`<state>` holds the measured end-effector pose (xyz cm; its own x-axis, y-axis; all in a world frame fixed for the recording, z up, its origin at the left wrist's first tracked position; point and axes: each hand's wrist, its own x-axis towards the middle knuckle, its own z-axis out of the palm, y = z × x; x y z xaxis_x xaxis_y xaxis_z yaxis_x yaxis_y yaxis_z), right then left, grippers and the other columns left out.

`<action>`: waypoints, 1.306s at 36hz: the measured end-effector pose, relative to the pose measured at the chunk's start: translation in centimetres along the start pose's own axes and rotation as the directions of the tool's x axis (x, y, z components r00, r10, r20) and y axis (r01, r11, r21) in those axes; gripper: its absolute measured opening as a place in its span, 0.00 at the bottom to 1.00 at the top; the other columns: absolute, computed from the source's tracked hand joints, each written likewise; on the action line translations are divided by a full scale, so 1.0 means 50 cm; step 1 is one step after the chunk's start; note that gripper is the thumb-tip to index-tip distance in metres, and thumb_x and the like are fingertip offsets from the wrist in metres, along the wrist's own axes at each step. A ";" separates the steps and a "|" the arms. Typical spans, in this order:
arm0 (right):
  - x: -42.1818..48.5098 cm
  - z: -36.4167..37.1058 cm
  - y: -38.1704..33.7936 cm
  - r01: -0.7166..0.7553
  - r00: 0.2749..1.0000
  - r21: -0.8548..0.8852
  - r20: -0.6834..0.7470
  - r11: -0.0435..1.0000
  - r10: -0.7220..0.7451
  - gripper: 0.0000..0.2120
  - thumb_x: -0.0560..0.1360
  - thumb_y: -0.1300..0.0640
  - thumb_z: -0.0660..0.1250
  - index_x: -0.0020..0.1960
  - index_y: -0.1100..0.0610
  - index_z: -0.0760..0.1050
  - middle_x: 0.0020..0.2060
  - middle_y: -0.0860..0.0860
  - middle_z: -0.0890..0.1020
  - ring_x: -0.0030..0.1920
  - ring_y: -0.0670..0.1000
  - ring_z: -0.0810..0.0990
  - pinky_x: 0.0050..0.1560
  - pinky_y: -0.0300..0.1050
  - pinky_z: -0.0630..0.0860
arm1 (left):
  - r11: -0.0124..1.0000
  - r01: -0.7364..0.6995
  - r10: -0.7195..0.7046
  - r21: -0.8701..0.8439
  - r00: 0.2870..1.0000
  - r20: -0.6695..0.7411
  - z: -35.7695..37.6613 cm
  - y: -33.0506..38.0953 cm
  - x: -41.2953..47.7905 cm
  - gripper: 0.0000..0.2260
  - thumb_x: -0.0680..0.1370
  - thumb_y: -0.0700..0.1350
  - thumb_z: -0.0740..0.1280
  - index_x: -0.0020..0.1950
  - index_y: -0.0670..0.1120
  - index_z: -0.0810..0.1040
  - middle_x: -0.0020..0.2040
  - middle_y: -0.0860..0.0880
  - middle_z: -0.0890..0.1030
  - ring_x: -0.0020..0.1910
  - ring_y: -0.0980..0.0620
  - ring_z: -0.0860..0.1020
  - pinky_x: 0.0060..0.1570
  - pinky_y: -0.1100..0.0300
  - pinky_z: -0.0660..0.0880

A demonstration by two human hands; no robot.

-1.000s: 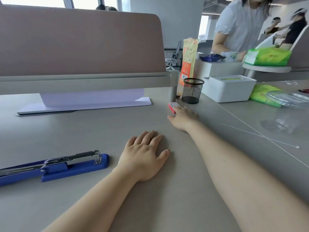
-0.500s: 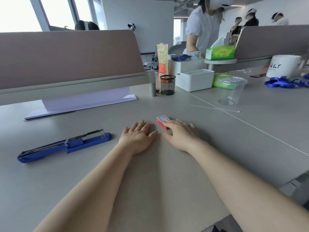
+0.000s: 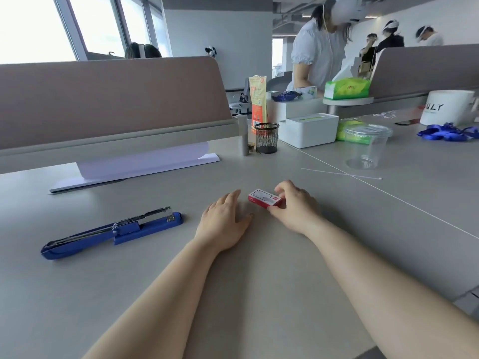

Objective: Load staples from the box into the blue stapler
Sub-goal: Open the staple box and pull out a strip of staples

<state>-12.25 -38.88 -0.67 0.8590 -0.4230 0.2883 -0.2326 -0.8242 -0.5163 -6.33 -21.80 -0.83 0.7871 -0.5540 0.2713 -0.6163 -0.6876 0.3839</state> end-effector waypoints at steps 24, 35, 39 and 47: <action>-0.001 -0.002 0.010 0.088 0.987 0.146 0.119 0.985 -0.106 0.24 0.70 0.49 0.70 0.63 0.47 0.67 0.59 0.44 0.79 0.61 0.51 0.74 0.59 0.48 0.69 | 0.999 0.023 -0.024 -0.037 0.999 -0.033 0.000 -0.008 -0.004 0.32 0.73 0.58 0.64 0.73 0.53 0.55 0.69 0.49 0.70 0.69 0.46 0.66 0.69 0.51 0.60; -0.004 -0.007 0.018 0.104 0.972 0.270 0.177 0.957 -0.156 0.22 0.64 0.51 0.75 0.55 0.44 0.72 0.48 0.40 0.80 0.54 0.50 0.79 0.61 0.53 0.72 | 0.997 0.025 -0.029 -0.074 0.998 -0.049 0.002 -0.017 0.001 0.33 0.70 0.64 0.65 0.72 0.57 0.59 0.70 0.50 0.69 0.69 0.45 0.65 0.67 0.49 0.62; -0.004 -0.012 0.015 0.119 0.963 0.272 0.201 0.955 -0.177 0.22 0.63 0.50 0.76 0.54 0.42 0.72 0.50 0.41 0.82 0.54 0.50 0.79 0.61 0.52 0.72 | 0.999 -0.048 0.048 -0.006 0.999 -0.021 0.005 -0.018 0.000 0.23 0.73 0.63 0.62 0.67 0.61 0.66 0.66 0.55 0.73 0.67 0.48 0.66 0.65 0.52 0.60; 0.006 -0.022 0.032 0.110 0.957 0.260 0.233 0.959 -0.172 0.18 0.64 0.50 0.75 0.48 0.37 0.71 0.51 0.43 0.83 0.55 0.49 0.78 0.63 0.54 0.71 | 0.998 -0.055 0.055 -0.030 0.998 -0.019 0.002 -0.026 0.005 0.18 0.73 0.61 0.63 0.61 0.59 0.73 0.61 0.55 0.76 0.62 0.48 0.70 0.59 0.56 0.63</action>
<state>-12.86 -40.74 -0.50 0.9686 -0.1749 0.1769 -0.0105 -0.7393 -0.6733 -5.34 -21.09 -1.38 0.7526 -0.5819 0.3082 -0.6577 -0.6416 0.3947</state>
